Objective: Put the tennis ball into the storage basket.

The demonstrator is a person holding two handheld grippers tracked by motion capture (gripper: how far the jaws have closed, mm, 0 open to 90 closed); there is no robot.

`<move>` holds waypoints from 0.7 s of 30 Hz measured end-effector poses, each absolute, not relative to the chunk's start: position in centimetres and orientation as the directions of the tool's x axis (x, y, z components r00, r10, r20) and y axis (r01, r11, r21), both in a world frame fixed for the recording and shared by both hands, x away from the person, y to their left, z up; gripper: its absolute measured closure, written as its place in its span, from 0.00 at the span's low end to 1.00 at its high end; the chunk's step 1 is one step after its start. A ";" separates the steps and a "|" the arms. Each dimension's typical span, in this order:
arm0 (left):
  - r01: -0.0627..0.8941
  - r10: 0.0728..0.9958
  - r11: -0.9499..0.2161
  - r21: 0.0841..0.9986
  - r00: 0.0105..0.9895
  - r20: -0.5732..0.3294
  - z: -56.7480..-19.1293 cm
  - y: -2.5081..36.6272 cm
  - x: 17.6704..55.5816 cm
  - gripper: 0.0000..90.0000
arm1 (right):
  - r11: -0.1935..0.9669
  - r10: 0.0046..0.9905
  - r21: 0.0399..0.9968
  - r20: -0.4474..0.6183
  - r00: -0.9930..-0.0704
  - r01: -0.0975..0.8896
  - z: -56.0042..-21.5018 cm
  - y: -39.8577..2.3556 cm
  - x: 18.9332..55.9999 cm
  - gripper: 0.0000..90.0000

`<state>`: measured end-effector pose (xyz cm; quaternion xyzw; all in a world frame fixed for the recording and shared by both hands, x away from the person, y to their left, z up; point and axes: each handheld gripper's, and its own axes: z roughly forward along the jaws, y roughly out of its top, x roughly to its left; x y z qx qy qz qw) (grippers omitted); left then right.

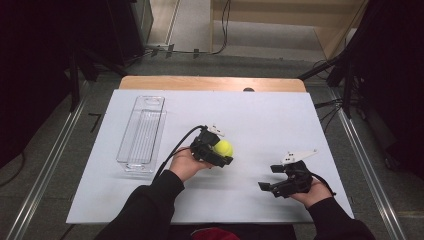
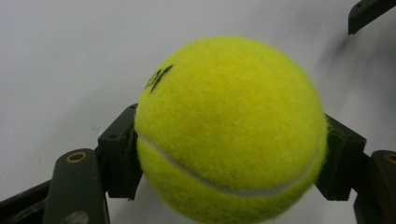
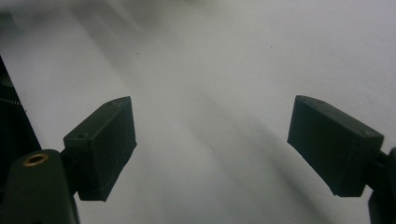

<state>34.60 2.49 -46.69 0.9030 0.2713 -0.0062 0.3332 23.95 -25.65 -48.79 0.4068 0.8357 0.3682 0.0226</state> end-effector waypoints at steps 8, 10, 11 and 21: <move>0.485 0.471 -0.635 0.601 0.860 -0.196 -45.9 2.9 34.2 0.29 | 0.394 0.698 0.636 0.262 -0.666 0.664 -48.8 -25.7 23.9 0.15; 0.486 0.471 -0.637 0.599 0.860 -0.197 -45.8 2.9 34.1 0.29 | 0.394 0.698 0.637 0.261 -0.666 0.663 -48.8 -25.7 23.9 0.15; 0.486 0.471 -0.637 0.599 0.860 -0.197 -45.8 2.9 34.1 0.29 | 0.394 0.698 0.637 0.261 -0.666 0.663 -48.8 -25.7 23.9 0.15; 0.495 0.471 -0.623 0.606 0.856 -0.214 -45.0 3.5 34.1 0.29 | 0.390 0.698 0.637 0.265 -0.665 0.664 -48.7 -25.7 23.9 0.15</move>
